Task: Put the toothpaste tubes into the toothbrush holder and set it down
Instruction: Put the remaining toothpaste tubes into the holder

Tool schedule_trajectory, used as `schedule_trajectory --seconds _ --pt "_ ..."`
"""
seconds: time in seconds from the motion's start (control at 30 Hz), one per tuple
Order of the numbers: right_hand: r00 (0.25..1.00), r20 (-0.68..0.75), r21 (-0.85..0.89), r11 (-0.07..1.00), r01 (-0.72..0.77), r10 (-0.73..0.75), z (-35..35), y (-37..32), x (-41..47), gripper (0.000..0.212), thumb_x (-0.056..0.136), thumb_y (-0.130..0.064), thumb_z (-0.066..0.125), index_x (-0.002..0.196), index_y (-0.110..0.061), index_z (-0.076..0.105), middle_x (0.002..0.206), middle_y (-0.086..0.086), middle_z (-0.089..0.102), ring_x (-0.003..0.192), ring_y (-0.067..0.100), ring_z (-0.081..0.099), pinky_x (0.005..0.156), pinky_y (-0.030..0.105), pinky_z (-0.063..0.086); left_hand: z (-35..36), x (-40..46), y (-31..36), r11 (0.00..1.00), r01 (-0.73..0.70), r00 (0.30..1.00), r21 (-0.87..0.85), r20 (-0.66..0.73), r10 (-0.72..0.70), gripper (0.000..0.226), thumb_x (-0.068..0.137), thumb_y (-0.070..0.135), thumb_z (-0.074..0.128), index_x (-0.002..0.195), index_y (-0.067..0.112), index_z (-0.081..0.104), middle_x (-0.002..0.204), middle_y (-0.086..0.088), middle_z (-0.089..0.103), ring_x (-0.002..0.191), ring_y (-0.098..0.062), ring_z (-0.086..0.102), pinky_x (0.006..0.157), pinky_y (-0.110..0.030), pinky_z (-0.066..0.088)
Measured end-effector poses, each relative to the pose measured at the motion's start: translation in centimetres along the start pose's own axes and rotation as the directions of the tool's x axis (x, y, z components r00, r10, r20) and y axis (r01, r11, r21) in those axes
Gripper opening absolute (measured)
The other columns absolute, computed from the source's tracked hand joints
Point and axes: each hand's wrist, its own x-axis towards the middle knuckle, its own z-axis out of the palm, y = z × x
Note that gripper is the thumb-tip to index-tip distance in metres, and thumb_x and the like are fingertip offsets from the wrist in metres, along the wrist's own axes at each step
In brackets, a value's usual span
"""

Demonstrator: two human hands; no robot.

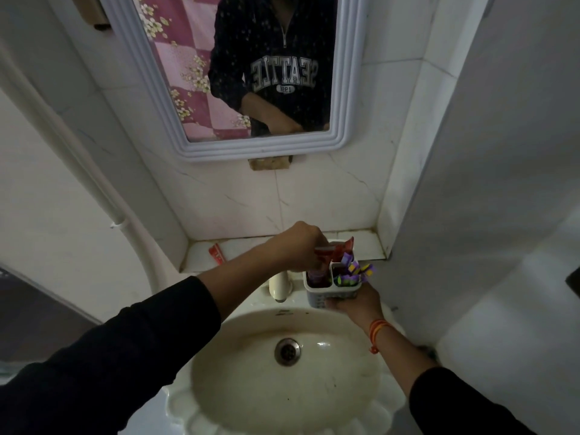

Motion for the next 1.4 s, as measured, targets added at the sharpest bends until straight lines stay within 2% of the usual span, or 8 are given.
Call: schedule_trajectory --seconds 0.3,0.57,0.73,0.83,1.07,1.2,1.3,1.4 --pt "0.999 -0.031 -0.012 1.000 -0.005 0.004 0.1 0.5 0.3 0.073 0.046 -0.007 0.096 0.114 -0.008 0.068 0.106 0.007 0.074 0.101 0.020 0.066 0.090 0.031 0.051 1.5 0.4 0.2 0.992 0.062 0.998 0.112 -0.027 -0.059 0.018 0.083 0.017 0.078 0.099 0.009 0.074 0.084 -0.004 0.063 0.080 -0.022 0.066 0.064 -0.032 0.052" --pt "1.000 -0.028 -0.010 1.000 0.005 -0.005 0.2 0.5 0.3 0.067 0.048 -0.003 0.094 0.110 -0.007 0.069 0.097 0.004 0.072 0.098 0.020 0.067 0.088 0.031 0.051 1.9 0.6 0.0 0.987 0.058 0.997 0.147 0.044 -0.065 0.025 0.083 0.026 0.080 0.104 0.014 0.077 0.089 -0.004 0.070 0.088 -0.023 0.069 0.078 -0.034 0.060" --pt "0.999 -0.033 -0.013 1.000 0.027 -0.027 0.3 0.3 0.3 0.067 0.048 -0.002 0.095 0.109 -0.011 0.068 0.093 0.000 0.068 0.097 0.016 0.063 0.088 0.028 0.046 -1.4 0.2 -4.7 0.930 0.126 0.987 -0.344 -0.048 -0.152 0.030 0.076 0.046 0.085 0.097 0.023 0.084 0.091 0.008 0.081 0.088 -0.005 0.074 0.083 -0.022 0.057" --pt "1.000 -0.028 -0.015 1.000 0.010 -0.011 0.4 0.6 0.5 0.063 0.048 -0.009 0.095 0.104 -0.021 0.066 0.093 -0.002 0.069 0.094 0.015 0.063 0.086 0.025 0.045 -1.1 0.1 -9.5 0.827 0.239 0.896 -0.509 -0.212 -0.390 0.022 0.085 0.036 0.079 0.091 0.015 0.083 0.078 -0.002 0.080 0.074 -0.011 0.076 0.071 -0.022 0.058" --pt "1.000 -0.018 -0.018 1.000 0.009 -0.009 0.3 0.8 0.6 0.064 0.049 -0.002 0.094 0.106 -0.014 0.067 0.094 0.003 0.070 0.096 0.017 0.064 0.086 0.027 0.046 6.6 0.7 -18.3 0.692 0.662 0.722 -0.288 -0.003 -0.692 0.016 0.087 0.022 0.064 0.086 0.007 0.070 0.086 -0.010 0.077 0.084 -0.029 0.075 0.069 -0.028 0.054" --pt "1.000 -0.011 0.009 1.000 0.016 -0.016 0.4 0.9 0.8 0.062 0.052 0.002 0.092 0.104 -0.018 0.065 0.093 0.001 0.069 0.089 0.014 0.062 0.068 0.004 0.047 10.7 0.9 -20.6 0.566 0.742 0.617 -0.358 0.034 -0.787 0.079 0.090 0.035 0.068 0.153 0.005 0.030 0.136 -0.010 0.057 0.103 -0.028 0.066 0.077 -0.028 0.051" --pt "1.000 0.002 -0.003 1.000 0.029 -0.029 0.4 0.9 0.8 0.060 0.053 0.000 0.092 0.105 -0.015 0.068 0.094 0.002 0.071 0.091 0.015 0.063 0.073 0.010 0.048 11.2 1.1 -20.8 0.506 0.725 0.555 -0.467 -0.039 -0.831 0.088 0.084 0.025 0.076 0.150 -0.003 0.024 0.137 -0.016 0.055 0.119 -0.035 0.062 0.089 -0.034 0.054" --pt "1.000 -0.001 -0.004 1.000 0.019 -0.019 0.3 0.8 0.8 0.060 0.053 0.001 0.092 0.106 -0.014 0.068 0.094 0.003 0.071 0.091 0.015 0.065 0.075 0.015 0.051 11.0 2.0 -20.8 0.263 0.611 0.511 -0.747 0.118 -0.852 0.064 0.080 0.007 0.074 0.131 -0.004 0.038 0.116 -0.017 0.061 0.090 -0.034 0.072 0.056 -0.031 0.058"
